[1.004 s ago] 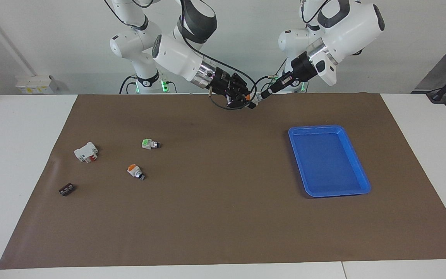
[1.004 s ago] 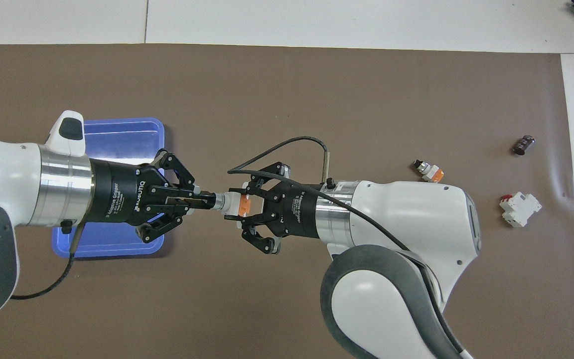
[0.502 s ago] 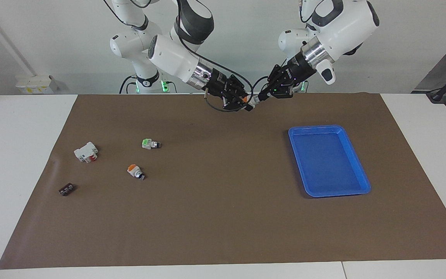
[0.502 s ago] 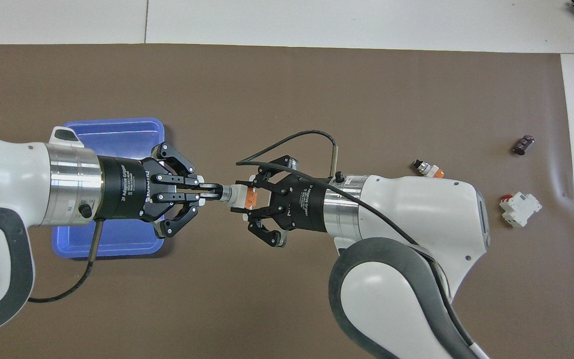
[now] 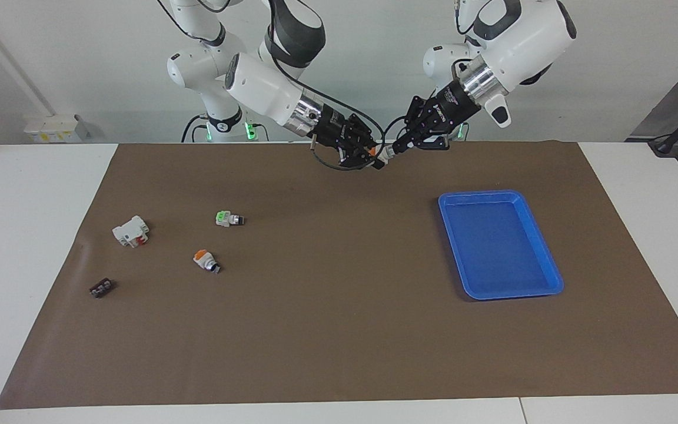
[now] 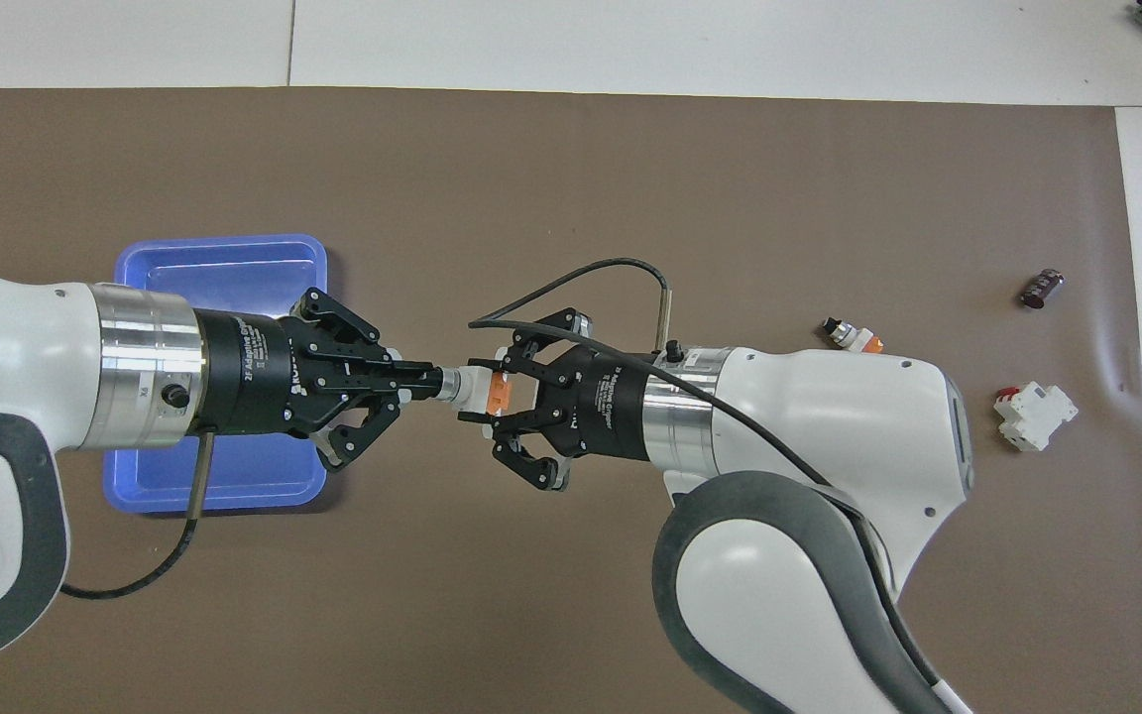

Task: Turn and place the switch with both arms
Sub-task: 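Close the left gripper on the switch and open the right gripper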

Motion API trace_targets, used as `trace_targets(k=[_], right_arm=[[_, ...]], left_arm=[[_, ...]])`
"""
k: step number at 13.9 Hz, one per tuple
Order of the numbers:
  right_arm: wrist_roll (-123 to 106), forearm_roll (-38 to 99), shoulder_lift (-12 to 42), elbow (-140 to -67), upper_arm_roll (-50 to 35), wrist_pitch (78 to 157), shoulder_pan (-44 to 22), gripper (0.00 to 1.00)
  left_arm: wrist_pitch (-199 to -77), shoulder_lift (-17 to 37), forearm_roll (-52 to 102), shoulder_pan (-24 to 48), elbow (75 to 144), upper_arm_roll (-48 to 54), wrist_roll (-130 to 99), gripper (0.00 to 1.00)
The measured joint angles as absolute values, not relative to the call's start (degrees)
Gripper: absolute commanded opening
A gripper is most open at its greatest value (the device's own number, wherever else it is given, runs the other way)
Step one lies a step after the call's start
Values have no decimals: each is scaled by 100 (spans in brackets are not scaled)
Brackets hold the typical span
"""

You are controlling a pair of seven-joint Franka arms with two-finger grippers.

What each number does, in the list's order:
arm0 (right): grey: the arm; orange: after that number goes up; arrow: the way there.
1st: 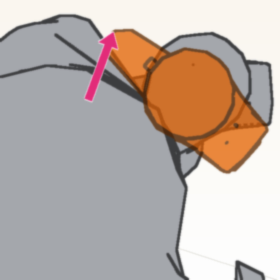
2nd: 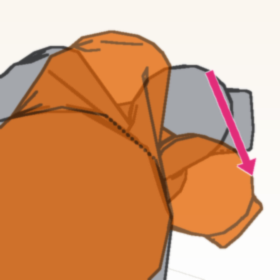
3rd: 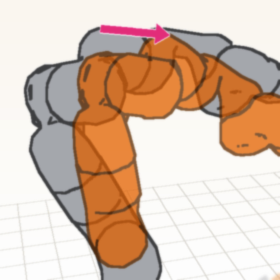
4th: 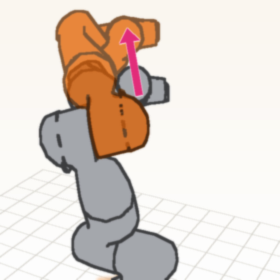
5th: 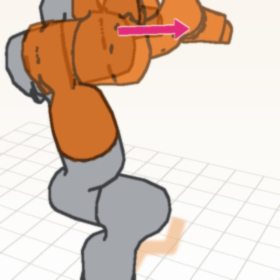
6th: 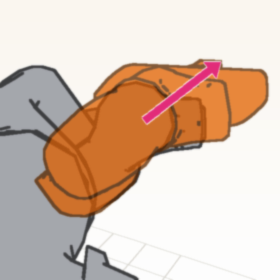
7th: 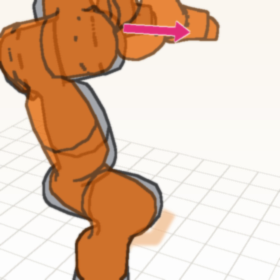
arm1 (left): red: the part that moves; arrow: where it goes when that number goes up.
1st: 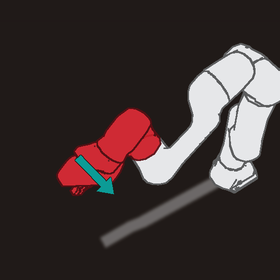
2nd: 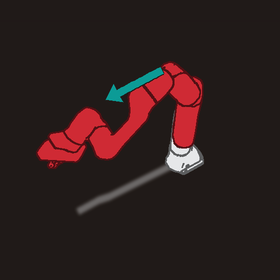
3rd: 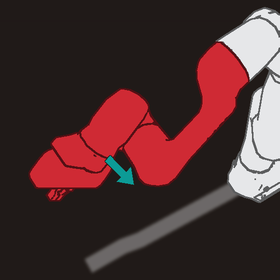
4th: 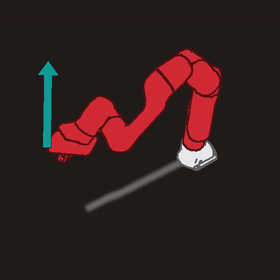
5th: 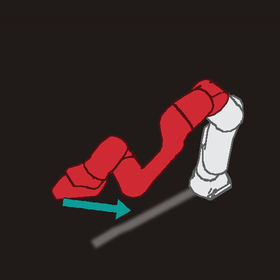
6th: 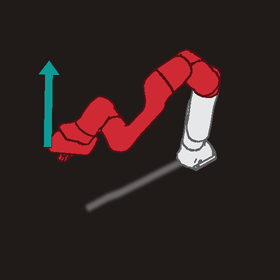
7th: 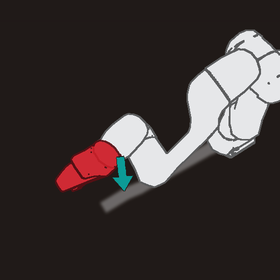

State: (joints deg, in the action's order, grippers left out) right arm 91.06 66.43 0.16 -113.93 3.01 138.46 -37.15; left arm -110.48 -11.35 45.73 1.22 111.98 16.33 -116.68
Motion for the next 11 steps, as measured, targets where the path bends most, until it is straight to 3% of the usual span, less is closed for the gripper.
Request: trace_targets(k=[9, 10, 11], right_arm=[[9106, 6643, 38, -11385, 293, 13847, -3716, 0], [9106, 6643, 39, -11385, 293, 13847, -3716, 44], [9106, 6642, 41, -11386, 292, 13846, -3717, 99]], left_arm=[[-11051, -1134, 4518, 121, 11200, 1641, -12684, 0], [-11052, -1134, 4516, 121, 11201, 1641, -12691, 0], [-11052, -1134, 4514, 120, 11204, 1642, -12710, 0]])
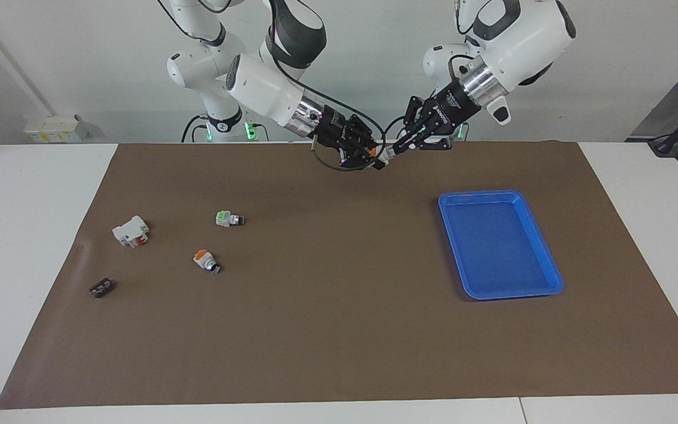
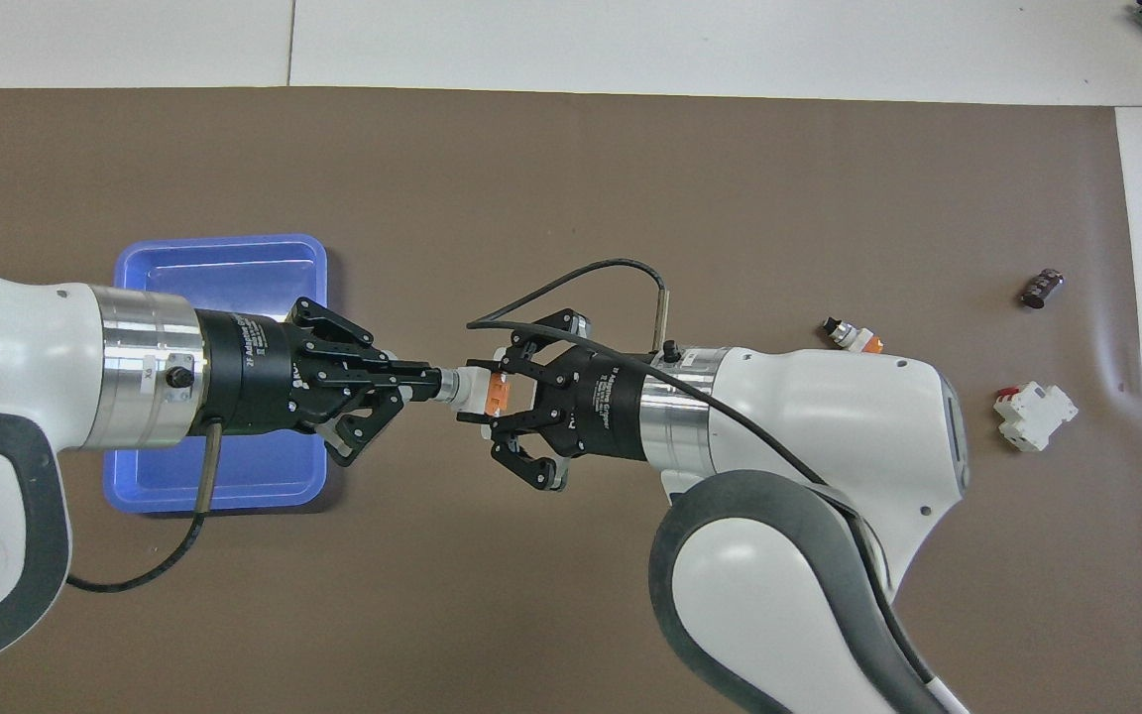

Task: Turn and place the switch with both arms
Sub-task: 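Close the left gripper on the switch and open the right gripper, then move the switch over the tray while the right gripper withdraws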

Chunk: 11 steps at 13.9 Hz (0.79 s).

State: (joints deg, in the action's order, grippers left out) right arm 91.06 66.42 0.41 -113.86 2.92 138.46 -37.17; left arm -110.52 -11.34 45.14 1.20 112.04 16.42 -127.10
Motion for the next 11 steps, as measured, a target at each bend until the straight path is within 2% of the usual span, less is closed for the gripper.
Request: trace_targets(k=[11], right_arm=[[9107, 6048, -124, -11450, 265, 13709, -3781, 100]], left_arm=[[-11198, -1112, 4364, 124, 11229, 1698, -12890, 0]])
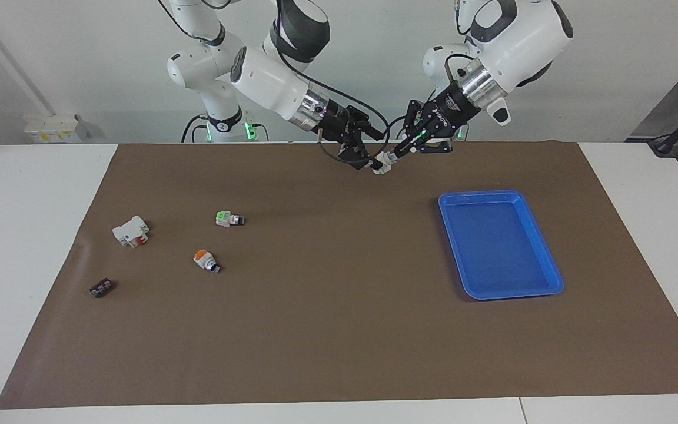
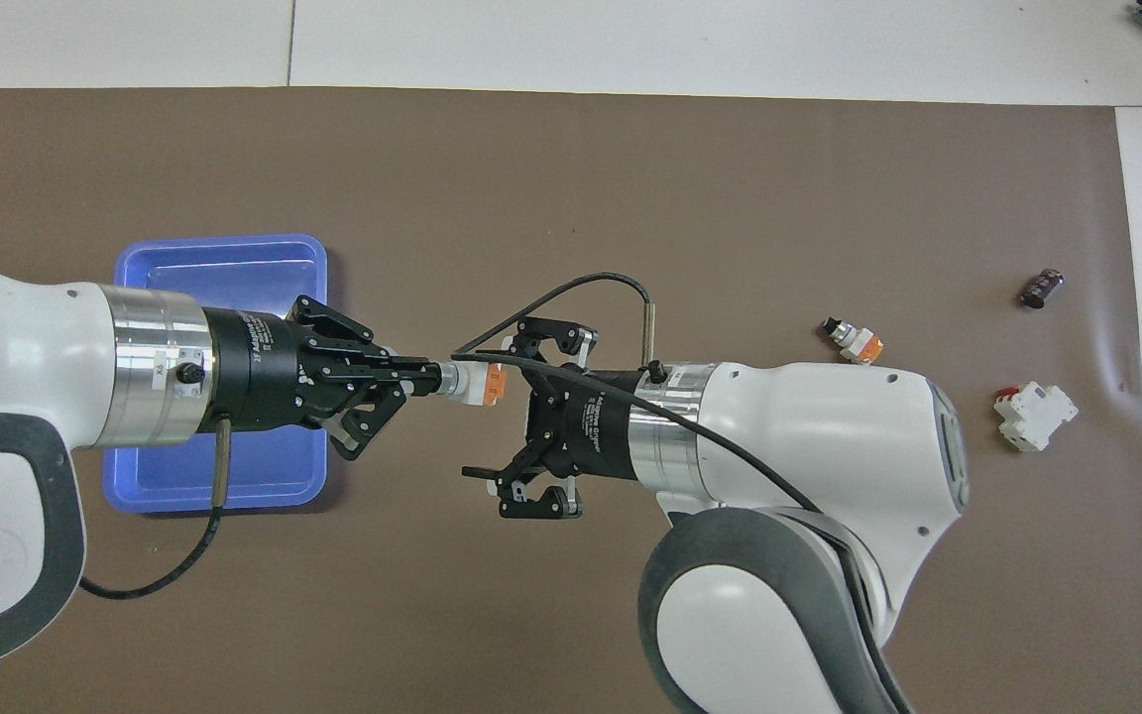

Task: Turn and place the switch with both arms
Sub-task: 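Move the switch over the tray while the right gripper withdraws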

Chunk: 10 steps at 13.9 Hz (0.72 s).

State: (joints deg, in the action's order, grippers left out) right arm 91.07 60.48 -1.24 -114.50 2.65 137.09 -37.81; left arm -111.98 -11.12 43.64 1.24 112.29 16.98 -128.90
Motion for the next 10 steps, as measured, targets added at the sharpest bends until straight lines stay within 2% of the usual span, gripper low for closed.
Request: trace_targets(k=[5, 10], right_arm=[[8938, 4351, -632, -11438, 302, 12798, -3524, 100], [7785, 3320, -1020, -11395, 318, 12258, -3223, 100]], left_arm=[[-11268, -1144, 3903, 124, 11485, 1716, -12827, 0], [-11294, -1393, 3417, 120, 12123, 1709, -12102, 0]])
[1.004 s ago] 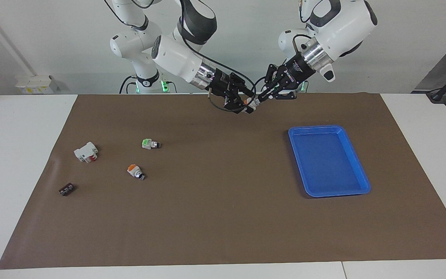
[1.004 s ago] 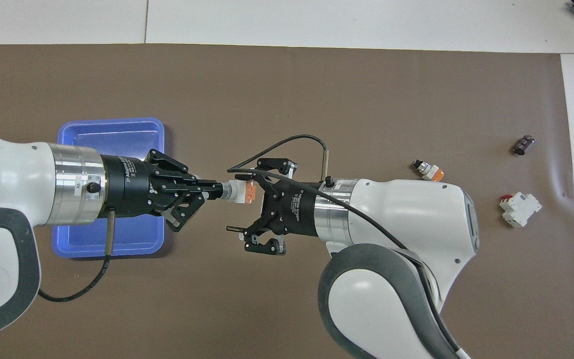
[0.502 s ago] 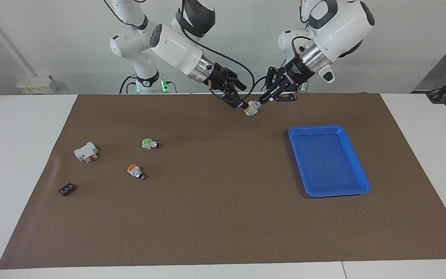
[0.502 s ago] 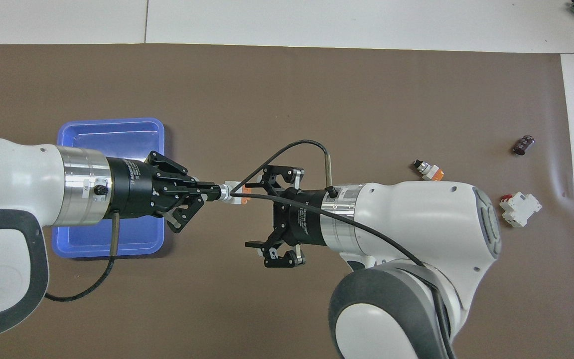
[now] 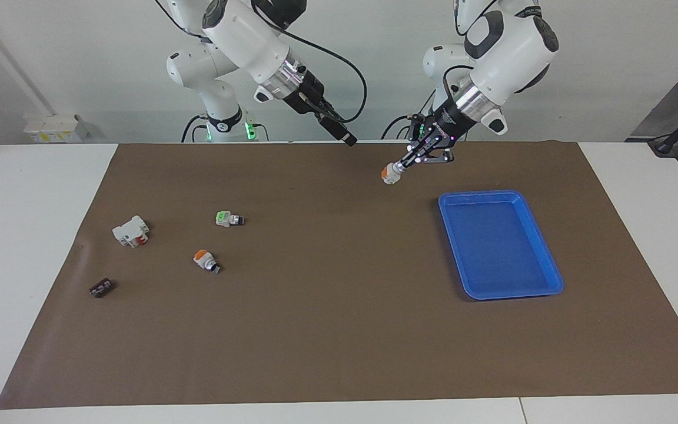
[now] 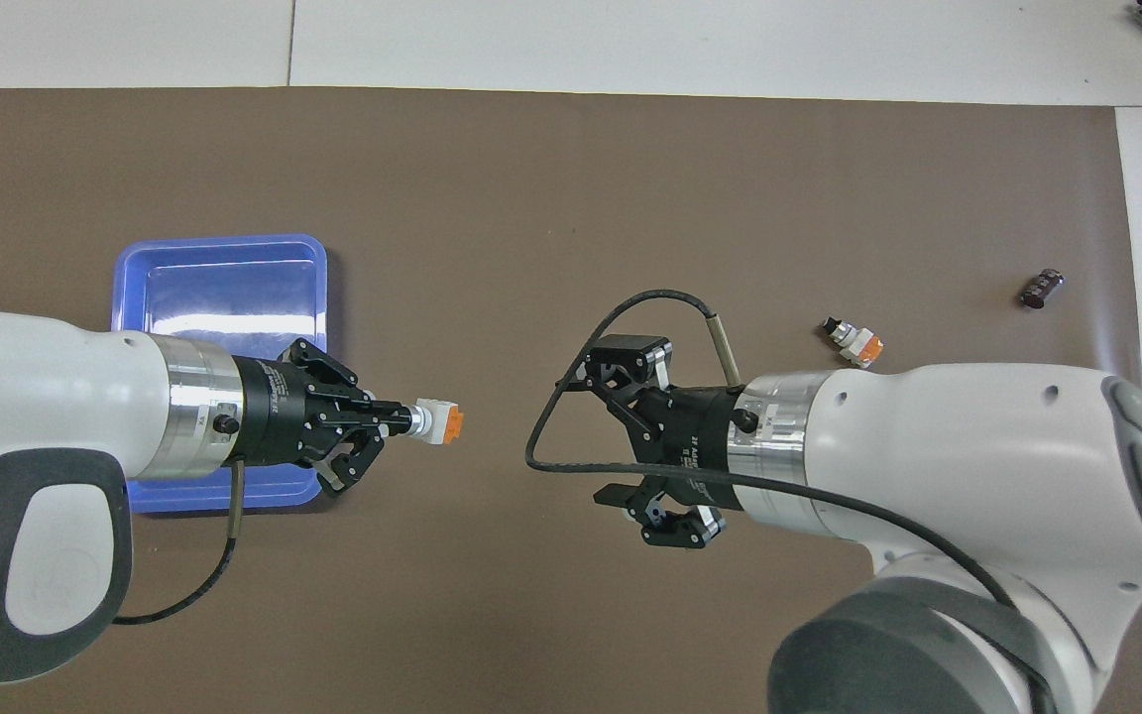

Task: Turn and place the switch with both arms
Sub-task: 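Move the switch over the tray while the right gripper withdraws, then lower the switch into the blue tray and open the left gripper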

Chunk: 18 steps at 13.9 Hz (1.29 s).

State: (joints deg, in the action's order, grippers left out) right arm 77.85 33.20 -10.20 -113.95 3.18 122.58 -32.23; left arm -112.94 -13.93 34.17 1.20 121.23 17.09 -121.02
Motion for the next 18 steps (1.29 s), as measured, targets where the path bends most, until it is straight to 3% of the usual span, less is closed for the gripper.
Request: trace_targets(k=[9, 13, 18], right_arm=[[3563, 844, -1369, -11122, 352, 11042, -1829, 100], [2208, 564, -1099, -10270, 366, 10063, -1061, 100], [1397, 112, -747, -9657, 364, 9317, -599, 100]], left_arm=[[-12074, -1616, 2514, -466, 13564, 1644, -10243, 0], [-12511, -1615, 2112, -1009, 13725, 1632, -9627, 0], [-13146, -1552, 1525, -1025, 14300, 1670, -9381, 0]])
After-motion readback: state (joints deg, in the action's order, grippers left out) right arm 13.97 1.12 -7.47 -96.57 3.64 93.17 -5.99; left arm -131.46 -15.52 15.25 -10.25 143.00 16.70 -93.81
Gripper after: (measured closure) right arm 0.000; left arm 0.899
